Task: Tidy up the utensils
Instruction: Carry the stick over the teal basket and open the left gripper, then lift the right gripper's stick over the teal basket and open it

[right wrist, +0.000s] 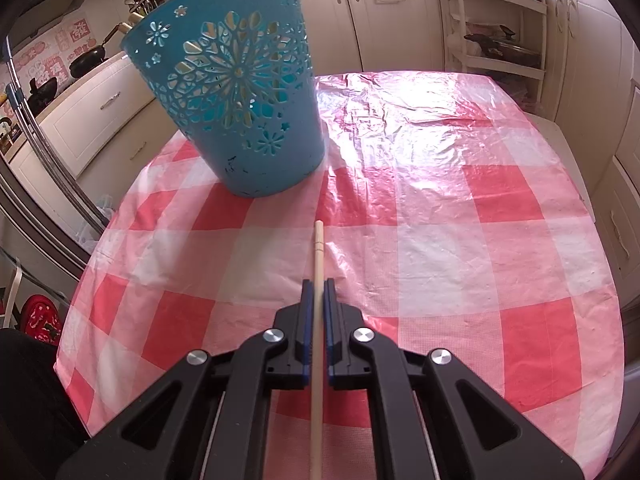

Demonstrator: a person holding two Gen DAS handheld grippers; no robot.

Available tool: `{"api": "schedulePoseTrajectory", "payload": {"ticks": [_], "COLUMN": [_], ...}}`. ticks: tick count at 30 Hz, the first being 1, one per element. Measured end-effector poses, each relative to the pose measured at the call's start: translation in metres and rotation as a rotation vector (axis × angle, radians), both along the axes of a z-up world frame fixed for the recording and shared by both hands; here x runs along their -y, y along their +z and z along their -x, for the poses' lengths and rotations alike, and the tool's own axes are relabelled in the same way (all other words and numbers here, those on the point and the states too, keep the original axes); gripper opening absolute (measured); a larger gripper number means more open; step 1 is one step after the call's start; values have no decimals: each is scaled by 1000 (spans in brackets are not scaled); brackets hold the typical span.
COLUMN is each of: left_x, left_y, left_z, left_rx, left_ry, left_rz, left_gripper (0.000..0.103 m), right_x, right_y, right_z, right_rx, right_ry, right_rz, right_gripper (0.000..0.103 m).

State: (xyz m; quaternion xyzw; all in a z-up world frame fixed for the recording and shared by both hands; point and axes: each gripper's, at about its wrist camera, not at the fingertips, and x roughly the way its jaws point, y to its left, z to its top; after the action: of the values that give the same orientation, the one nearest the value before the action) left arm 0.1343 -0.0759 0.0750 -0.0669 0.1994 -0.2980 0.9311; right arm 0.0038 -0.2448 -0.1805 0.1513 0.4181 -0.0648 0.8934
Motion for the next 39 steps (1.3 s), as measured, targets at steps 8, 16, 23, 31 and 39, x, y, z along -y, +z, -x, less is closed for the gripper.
{"api": "schedulePoseTrajectory", "payload": {"ticks": [8,16,23,31,39], "left_x": [48,65,69,23,-46], "left_y": [-13,-69,-107,-118,-123], "left_z": [-52,-81,-82,-44,-14], "left_rx": [117,60,-19,-65,-129], "left_ry": [177,215,188,221,312], "left_rz": [-12,-60,-151,-166,-63], "left_gripper": [5,5,6,55,76], "right_x": [7,11,11,6,-22], "right_y": [-1,-3,-2,-1,1], "right_z": [0,0,0,0,-6], "right_rx": [7,14,13,22,-21], "right_ry": [0,-3,-1,17,23], "right_rz": [-44,-92,-86,-73,140], "right_gripper": [5,5,6,14,10]}}
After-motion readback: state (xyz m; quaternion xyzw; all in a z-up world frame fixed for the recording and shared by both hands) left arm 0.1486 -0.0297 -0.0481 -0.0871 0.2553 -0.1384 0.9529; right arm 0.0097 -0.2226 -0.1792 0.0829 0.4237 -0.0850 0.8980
